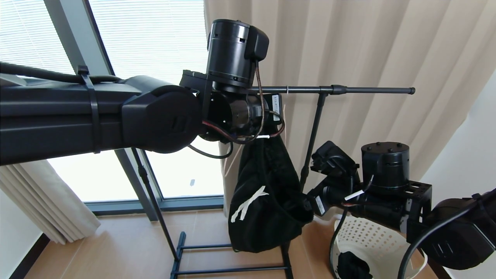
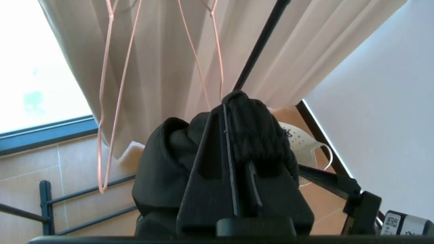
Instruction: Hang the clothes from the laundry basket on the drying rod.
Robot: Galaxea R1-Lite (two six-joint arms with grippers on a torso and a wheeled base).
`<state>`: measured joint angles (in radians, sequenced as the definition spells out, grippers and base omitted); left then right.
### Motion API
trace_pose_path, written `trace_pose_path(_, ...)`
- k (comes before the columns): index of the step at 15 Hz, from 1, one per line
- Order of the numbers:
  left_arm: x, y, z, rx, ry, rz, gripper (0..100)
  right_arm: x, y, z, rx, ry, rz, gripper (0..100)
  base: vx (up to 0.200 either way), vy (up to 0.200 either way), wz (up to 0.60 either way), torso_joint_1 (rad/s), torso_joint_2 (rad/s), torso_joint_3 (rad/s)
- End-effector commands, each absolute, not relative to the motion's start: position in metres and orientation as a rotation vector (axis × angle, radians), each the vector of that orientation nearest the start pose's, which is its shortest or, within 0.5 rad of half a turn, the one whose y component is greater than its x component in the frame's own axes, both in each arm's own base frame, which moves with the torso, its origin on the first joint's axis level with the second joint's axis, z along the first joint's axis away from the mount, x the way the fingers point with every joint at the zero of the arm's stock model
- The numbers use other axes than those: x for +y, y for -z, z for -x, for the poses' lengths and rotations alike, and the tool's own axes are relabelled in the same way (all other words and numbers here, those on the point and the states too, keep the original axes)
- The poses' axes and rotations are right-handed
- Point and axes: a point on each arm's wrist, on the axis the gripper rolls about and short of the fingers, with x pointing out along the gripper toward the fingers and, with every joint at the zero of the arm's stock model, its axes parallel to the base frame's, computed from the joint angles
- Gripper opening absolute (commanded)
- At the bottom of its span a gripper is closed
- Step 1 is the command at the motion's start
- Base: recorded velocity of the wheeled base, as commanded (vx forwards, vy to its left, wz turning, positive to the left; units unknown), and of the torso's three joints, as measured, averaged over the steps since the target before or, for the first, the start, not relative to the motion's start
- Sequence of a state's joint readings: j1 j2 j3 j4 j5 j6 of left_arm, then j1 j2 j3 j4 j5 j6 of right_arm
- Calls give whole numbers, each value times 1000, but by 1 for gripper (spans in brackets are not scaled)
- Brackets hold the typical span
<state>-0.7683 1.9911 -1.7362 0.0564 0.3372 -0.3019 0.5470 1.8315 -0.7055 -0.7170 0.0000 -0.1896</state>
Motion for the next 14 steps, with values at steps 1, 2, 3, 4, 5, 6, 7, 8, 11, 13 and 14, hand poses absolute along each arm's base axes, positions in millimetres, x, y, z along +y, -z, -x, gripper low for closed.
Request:
trace_pose_path(1,-277,-272,-297,329,382,130,0,164,-119,-271,360,-575,298,0,0,0,0,0,0,0)
trace_pose_path(2,-276,-273,-296,329,384,131,0,164,-119,-271,361,-575,298,0,0,0,0,0,0,0)
trace_pose_path(3,-276,-272,-296,332,383,129,0,164,-119,-272,359,-573,296,0,0,0,0,0,0,0)
trace_pose_path(4,-275,-269,-295,343,383,122,0,162,-121,-273,354,-565,293,0,0,0,0,0,0,0)
trace_pose_path(5,-274,-268,-294,348,383,121,0,157,-124,-277,347,-547,287,0,0,0,0,0,0,0)
trace_pose_path(6,-272,-265,-292,360,386,113,0,152,-129,-281,330,-523,278,0,0,0,0,0,0,0)
trace_pose_path(7,-269,-260,-292,378,379,102,0,143,-137,-286,308,-490,268,0,0,0,0,0,0,0)
trace_pose_path(8,-267,-253,-292,399,372,89,0,136,-144,-289,287,-468,259,0,0,0,0,0,0,0)
trace_pose_path(11,-255,-232,-300,460,331,53,0,120,-166,-288,224,-416,240,0,0,0,0,0,0,0)
trace_pose_path(13,-253,-220,-302,493,318,31,0,117,-176,-283,194,-409,235,0,0,0,0,0,0,0)
trace_pose_path(14,-250,-214,-302,510,312,15,0,116,-180,-281,182,-408,232,0,0,0,0,0,0,0)
